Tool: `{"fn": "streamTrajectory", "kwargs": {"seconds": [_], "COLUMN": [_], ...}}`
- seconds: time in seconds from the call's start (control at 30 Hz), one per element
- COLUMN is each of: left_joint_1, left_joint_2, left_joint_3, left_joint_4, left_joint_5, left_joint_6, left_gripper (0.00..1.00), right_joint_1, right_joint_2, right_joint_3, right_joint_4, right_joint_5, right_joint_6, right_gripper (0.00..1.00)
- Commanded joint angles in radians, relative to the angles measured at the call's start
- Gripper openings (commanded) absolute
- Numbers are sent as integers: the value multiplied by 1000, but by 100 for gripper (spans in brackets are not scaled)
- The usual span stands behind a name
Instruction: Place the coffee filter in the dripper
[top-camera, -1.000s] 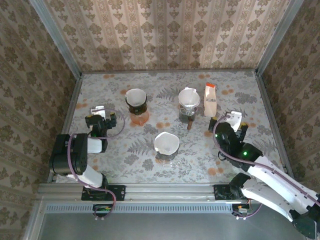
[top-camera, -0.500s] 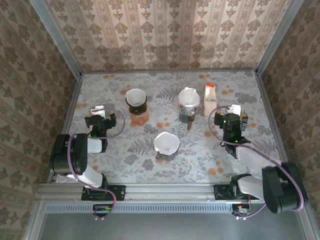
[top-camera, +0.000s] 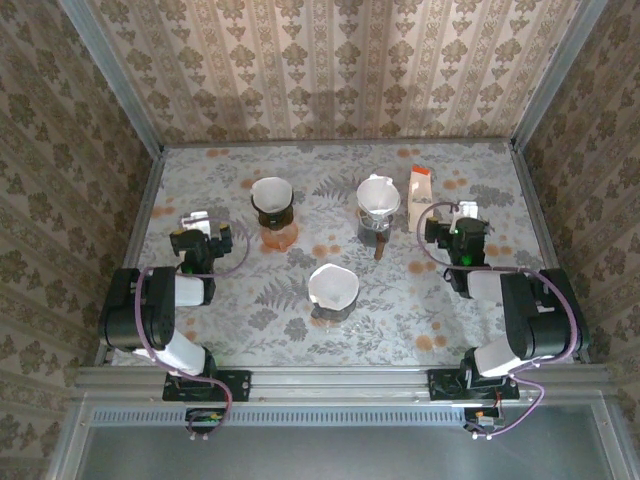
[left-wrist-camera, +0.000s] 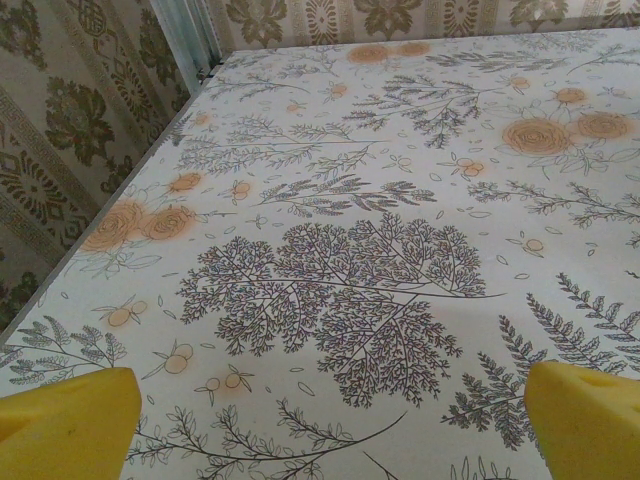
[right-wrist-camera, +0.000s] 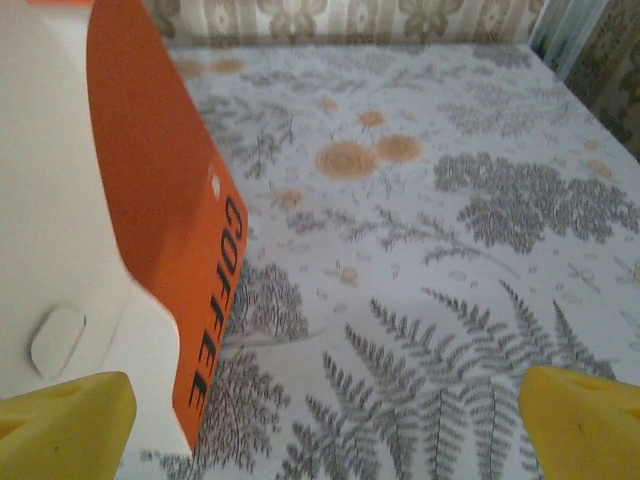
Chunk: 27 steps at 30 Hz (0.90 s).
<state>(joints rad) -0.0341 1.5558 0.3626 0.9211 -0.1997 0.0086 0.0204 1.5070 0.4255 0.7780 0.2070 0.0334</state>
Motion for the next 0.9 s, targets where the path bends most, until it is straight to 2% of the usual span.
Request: {"fn": "streamTrajectory", "kwargs": {"seconds": [0.0,0.6,0.87], "left_joint_1": [-6,-6,-52], "left_joint_2": [-8,-6,0], "left_joint_3": [11,12,5], "left_joint_4": [23,22,51], "left_joint_5": [-9,-9,-63], "left_joint_6": [11,11,54], "left_gripper": [100,100,100], "right_joint_1": [-8,5,6], "right_joint_2": [18,22,22], "right_joint_3": [-30,-27,-26], "right_joint_4": [87,96,93], "right_joint_5": [-83,-58,-59], "right_joint_6": [27,19,19], "right_gripper": [100,100,100]}}
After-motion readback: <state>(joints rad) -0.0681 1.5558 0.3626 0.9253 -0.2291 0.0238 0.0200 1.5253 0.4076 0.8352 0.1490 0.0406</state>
